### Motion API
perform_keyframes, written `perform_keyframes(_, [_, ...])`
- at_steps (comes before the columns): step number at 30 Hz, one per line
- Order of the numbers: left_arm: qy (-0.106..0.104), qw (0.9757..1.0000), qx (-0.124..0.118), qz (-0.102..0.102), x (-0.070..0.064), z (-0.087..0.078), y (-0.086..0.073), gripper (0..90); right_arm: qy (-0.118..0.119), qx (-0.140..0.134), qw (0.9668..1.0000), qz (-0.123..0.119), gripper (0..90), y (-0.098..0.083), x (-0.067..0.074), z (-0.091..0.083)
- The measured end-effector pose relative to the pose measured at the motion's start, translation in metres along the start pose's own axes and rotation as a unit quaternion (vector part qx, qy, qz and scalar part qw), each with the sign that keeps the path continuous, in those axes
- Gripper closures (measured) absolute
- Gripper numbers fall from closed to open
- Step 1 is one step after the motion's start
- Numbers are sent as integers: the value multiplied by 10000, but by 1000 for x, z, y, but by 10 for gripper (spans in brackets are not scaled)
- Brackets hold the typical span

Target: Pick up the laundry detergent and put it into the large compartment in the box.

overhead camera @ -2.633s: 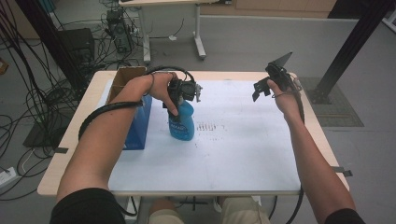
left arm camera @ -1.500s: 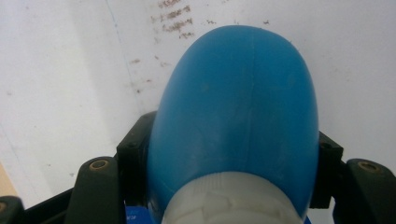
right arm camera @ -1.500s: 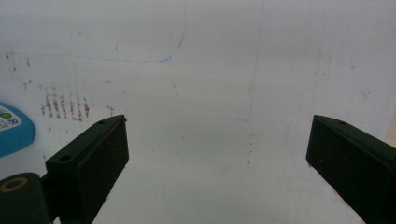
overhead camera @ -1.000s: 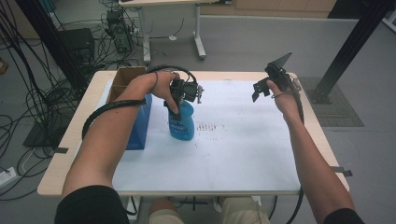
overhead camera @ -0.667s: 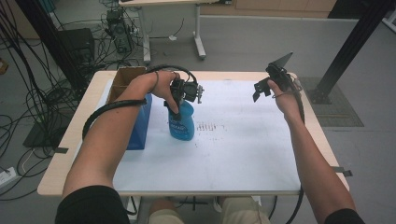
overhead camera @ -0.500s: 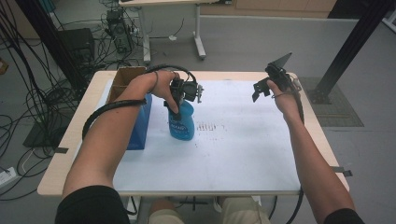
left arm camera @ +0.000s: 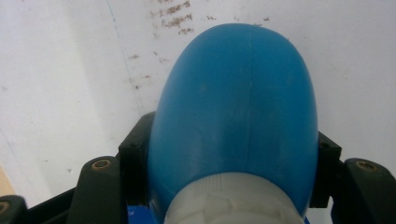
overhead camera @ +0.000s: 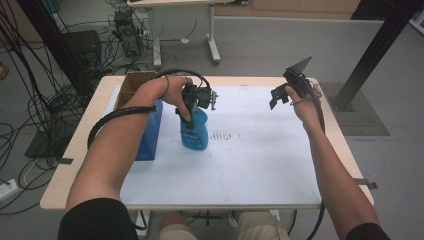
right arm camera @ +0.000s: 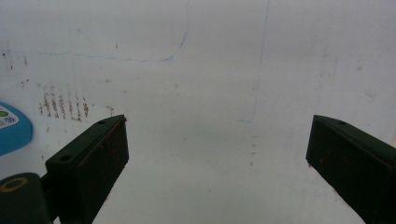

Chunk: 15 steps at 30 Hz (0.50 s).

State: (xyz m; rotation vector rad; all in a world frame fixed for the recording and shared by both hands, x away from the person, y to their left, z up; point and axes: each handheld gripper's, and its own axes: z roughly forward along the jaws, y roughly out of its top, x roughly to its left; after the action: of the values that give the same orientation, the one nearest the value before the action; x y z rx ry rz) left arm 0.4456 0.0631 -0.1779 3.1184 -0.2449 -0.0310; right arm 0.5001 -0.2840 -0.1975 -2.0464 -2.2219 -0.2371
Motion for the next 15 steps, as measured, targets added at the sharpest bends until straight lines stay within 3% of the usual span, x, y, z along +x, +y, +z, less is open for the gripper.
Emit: perform_keyframes(15, [-22, 10000, 52, 9, 1, 0, 2, 370, 0, -8, 10000, 14, 57, 0, -2, -1])
